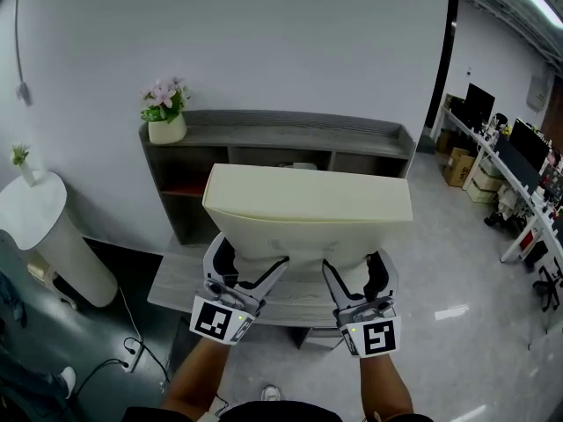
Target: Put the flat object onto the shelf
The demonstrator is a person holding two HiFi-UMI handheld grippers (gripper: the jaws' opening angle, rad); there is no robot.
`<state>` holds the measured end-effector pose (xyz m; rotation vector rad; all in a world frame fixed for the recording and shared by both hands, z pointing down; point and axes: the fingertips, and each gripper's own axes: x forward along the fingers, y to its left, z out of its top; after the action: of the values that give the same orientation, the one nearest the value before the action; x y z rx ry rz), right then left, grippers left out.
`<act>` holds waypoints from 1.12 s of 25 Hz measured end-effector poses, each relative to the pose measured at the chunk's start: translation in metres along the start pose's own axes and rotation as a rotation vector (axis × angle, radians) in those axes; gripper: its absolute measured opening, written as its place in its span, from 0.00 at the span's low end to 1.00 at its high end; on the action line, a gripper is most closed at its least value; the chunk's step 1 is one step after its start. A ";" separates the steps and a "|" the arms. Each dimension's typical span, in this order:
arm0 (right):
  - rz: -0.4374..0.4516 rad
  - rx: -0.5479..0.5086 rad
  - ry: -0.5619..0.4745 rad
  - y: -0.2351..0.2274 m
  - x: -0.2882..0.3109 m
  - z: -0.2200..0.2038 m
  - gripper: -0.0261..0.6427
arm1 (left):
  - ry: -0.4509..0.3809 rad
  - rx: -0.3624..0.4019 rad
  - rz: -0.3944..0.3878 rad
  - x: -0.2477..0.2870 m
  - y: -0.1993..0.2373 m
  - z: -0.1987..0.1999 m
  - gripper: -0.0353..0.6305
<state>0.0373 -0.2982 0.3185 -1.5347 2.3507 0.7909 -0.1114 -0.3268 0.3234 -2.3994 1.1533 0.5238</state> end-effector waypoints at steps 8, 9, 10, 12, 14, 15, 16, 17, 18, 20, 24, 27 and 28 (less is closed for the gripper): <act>-0.040 -0.031 0.020 -0.015 0.021 -0.016 0.61 | -0.015 -0.033 -0.035 0.027 0.014 -0.020 0.75; -0.043 -0.032 0.021 -0.017 0.022 -0.018 0.61 | -0.015 -0.036 -0.039 0.030 0.015 -0.022 0.75; -0.047 -0.034 0.021 -0.020 0.023 -0.020 0.61 | -0.015 -0.039 -0.042 0.034 0.015 -0.025 0.75; -0.052 -0.037 0.022 -0.028 0.024 -0.024 0.61 | -0.011 -0.046 -0.047 0.042 0.013 -0.030 0.75; -0.056 -0.041 0.024 -0.040 0.026 -0.028 0.61 | -0.008 -0.052 -0.049 0.054 0.009 -0.036 0.75; -0.057 -0.042 0.022 -0.046 0.028 -0.031 0.61 | -0.008 -0.052 -0.050 0.060 0.008 -0.039 0.75; -0.057 -0.043 0.018 -0.052 0.030 -0.033 0.61 | -0.008 -0.050 -0.049 0.067 0.008 -0.041 0.75; -0.056 -0.043 0.013 -0.058 0.033 -0.035 0.61 | -0.008 -0.047 -0.048 0.074 0.007 -0.043 0.75; -0.054 -0.041 0.008 -0.065 0.037 -0.037 0.61 | -0.009 -0.043 -0.048 0.081 0.007 -0.045 0.75; -0.050 -0.038 -0.001 -0.079 0.045 -0.041 0.61 | -0.010 -0.038 -0.046 0.097 0.008 -0.047 0.75; -0.036 -0.042 -0.021 -0.109 0.064 -0.044 0.61 | -0.027 -0.041 -0.041 0.130 0.010 -0.050 0.75; -0.022 -0.057 -0.032 -0.129 0.080 -0.043 0.61 | -0.042 -0.053 -0.041 0.155 0.015 -0.051 0.75; -0.020 -0.063 -0.037 -0.136 0.085 -0.042 0.61 | -0.045 -0.053 -0.041 0.164 0.017 -0.051 0.75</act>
<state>0.1269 -0.4292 0.2714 -1.5519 2.3020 0.8890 -0.0216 -0.4673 0.2804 -2.4376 1.0821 0.5992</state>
